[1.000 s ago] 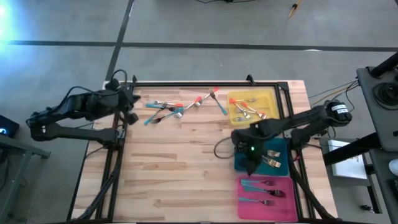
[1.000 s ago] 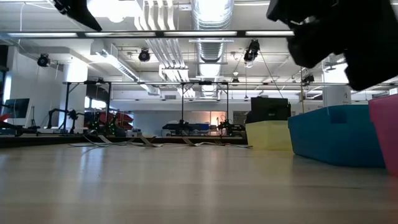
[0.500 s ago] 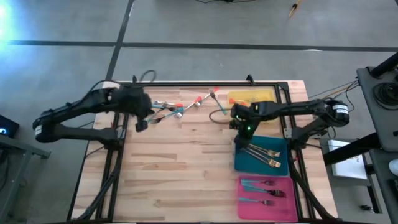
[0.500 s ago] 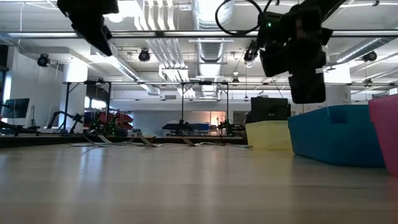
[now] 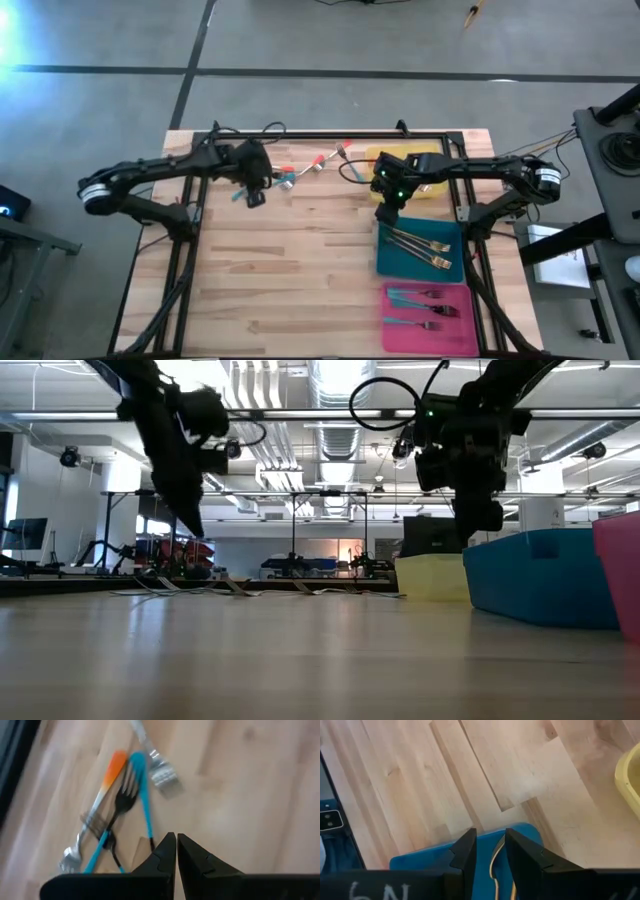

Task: Sort silverware by color (type)
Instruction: Put the blue fork into the pink bin

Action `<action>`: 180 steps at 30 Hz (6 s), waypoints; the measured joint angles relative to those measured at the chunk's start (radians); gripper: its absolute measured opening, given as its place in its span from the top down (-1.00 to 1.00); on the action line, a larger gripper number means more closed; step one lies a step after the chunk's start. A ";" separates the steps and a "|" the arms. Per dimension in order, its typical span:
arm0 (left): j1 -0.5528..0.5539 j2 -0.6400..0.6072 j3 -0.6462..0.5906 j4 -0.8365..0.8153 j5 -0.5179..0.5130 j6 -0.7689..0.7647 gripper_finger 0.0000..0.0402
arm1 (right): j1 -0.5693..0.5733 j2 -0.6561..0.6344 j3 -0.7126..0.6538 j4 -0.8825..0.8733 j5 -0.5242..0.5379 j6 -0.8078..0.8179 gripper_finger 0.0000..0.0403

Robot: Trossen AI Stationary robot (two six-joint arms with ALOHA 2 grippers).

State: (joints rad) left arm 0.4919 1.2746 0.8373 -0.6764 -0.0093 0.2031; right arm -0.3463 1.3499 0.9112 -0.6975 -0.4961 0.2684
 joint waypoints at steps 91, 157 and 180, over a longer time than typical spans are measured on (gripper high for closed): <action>0.028 0.229 0.381 0.363 -0.027 -0.720 1.00 | -0.074 0.021 0.000 1.181 0.578 0.514 0.38; -0.130 0.327 0.529 0.362 -0.084 -0.626 0.76 | -0.082 0.170 0.372 0.668 0.694 0.341 0.96; -0.113 0.297 0.607 -0.240 -0.059 -0.144 0.61 | 0.254 0.032 0.607 -0.559 0.231 0.326 0.96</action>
State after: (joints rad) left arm 0.3787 1.5715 1.4444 -0.9162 -0.0685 0.0596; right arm -0.0921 1.3815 1.5184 -1.2570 -0.2653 0.5945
